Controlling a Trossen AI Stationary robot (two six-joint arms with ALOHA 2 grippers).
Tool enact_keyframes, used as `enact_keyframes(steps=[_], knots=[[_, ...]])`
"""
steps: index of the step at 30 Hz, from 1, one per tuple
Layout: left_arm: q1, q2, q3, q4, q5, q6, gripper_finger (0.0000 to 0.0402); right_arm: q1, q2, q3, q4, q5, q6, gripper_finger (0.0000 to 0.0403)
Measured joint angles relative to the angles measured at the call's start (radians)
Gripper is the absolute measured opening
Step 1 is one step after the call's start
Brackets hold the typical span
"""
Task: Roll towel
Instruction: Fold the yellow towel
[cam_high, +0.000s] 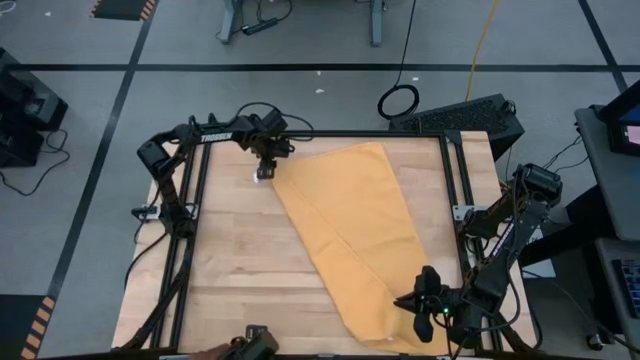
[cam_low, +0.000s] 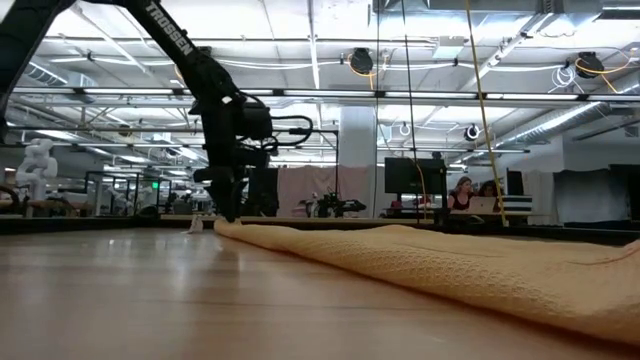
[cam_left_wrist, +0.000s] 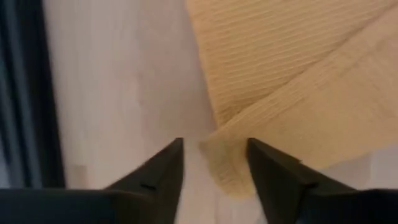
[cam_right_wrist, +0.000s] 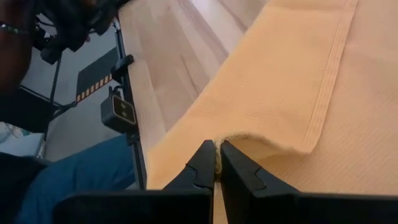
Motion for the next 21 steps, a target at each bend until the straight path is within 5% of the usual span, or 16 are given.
enact_keyframes(steps=[5, 12, 21], knots=[[-0.008, 0.001, 0.0, -0.044, 0.029, 0.005, 0.0022, 0.009, 0.0, 0.0, 0.0, -0.051, 0.052, 0.0004], [-0.022, -0.044, 0.002, -0.042, 0.012, -0.037, 0.0005, 0.02, 0.0, 0.0, 0.001, -0.061, 0.054, 0.0004], [-0.033, -0.29, 0.024, 0.069, -0.048, -0.067, 0.0003, -0.01, 0.0, 0.0, 0.032, 0.08, 0.031, 0.0004]])
